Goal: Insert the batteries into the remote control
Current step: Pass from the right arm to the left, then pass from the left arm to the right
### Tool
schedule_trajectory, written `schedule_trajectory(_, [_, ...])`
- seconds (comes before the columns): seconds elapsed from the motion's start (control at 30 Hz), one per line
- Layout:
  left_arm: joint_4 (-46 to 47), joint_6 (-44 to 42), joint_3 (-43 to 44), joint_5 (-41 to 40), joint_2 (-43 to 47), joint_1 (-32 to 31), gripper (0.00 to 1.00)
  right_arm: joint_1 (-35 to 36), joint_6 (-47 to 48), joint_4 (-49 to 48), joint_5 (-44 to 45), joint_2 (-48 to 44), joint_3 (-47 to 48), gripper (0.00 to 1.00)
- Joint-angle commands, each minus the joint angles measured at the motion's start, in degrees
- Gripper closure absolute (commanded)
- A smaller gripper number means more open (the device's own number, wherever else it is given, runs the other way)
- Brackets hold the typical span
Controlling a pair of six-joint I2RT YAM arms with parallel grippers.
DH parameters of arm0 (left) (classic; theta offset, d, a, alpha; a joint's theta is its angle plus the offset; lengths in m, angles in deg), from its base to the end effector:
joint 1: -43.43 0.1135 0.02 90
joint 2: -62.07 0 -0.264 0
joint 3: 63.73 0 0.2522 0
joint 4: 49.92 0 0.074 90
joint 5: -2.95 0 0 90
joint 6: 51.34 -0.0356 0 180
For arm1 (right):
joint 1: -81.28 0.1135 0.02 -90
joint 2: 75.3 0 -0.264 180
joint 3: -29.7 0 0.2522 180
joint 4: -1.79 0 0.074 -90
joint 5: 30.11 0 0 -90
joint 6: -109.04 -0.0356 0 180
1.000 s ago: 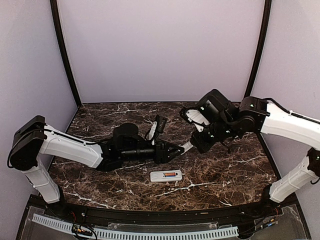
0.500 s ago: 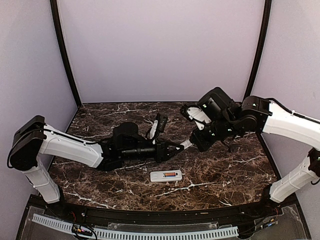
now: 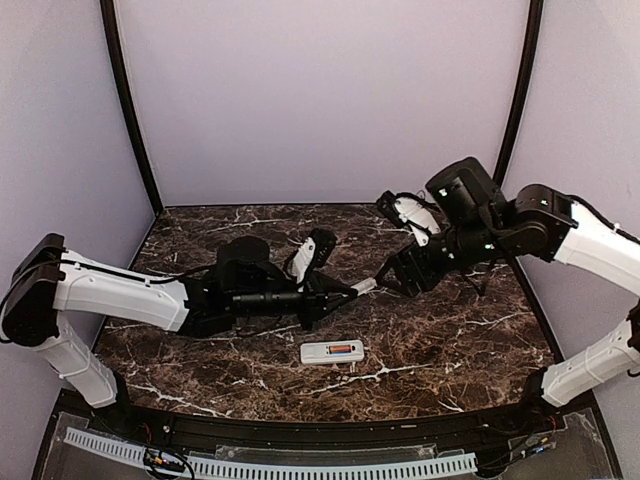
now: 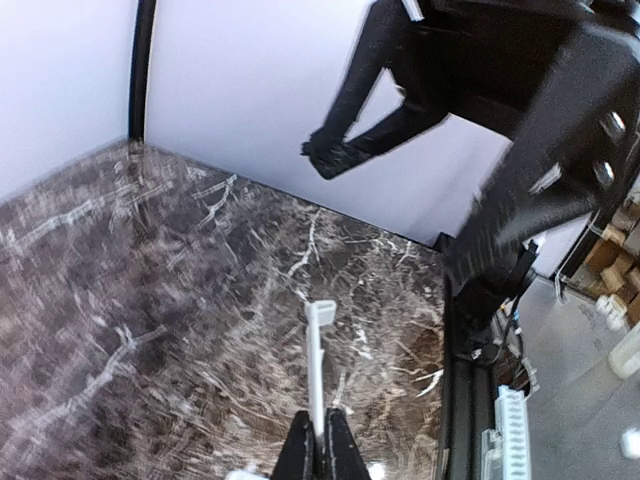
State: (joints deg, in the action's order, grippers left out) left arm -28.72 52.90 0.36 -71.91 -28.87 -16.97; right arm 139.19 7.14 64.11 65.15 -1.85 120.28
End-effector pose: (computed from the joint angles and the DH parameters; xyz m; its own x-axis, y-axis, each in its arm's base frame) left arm 0.1683 -0.3152 0.2529 -0.2852 0.0213 -0.9582 0.9260 0.2642 -0.2697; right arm 0.1425 0.2210 0.3632 -0.5357 -0.4678 -0.7030 -0.7142 0.6951 0.0817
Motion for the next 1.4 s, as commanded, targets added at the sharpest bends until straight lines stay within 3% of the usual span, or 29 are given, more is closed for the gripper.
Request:
schedule_trajectory(0.0, [-7.31,-34.98,-1.83,-5.39,12.24,-3.38,1.00,-2.71,3.19,-1.16,-13.42,-6.92,2.60,0.29])
schedule_trajectory(0.1, [-11.33,-55.00,-2.96,-10.67,19.32,-8.37,1.00,-2.91,8.42,-2.16,-20.33,-11.18,3.15,0.27])
schedule_trajectory(0.2, [-17.47,-73.90,-2.66,-16.50,22.59,-12.64,1.00,-2.89,12.11,-5.12,-25.25,-14.32,2.52,0.17])
schedule_trajectory(0.3, [-17.95,-85.96,-3.63,-25.02,23.73,-15.54,1.00,-2.89,15.53,-6.99,-28.13,-14.21,3.30,0.14])
schedule_trajectory(0.4, [-12.28,-98.99,-5.71,-31.17,23.01,-17.77,1.00,-2.60,16.42,-6.10,-30.27,-10.75,5.86,0.15])
schedule_trajectory(0.47, [-10.88,-102.68,-5.43,-34.74,22.20,-18.34,1.00,-1.68,16.21,-5.18,-30.05,-7.48,7.55,0.13])
schedule_trajectory(0.8, [-11.22,-105.62,-5.35,-37.85,20.84,-19.59,1.00,3.75,20.43,-0.75,-23.73,4.05,11.59,0.09])
schedule_trajectory(1.13, [-9.45,-104.75,-5.07,-37.47,20.32,-20.08,1.00,4.72,28.17,0.03,-25.59,8.91,11.50,0.22])
schedule_trajectory(1.37, [-9.34,-104.25,-5.11,-37.02,20.34,-20.28,1.00,4.70,31.44,-3.51,-25.50,7.09,7.67,0.26])
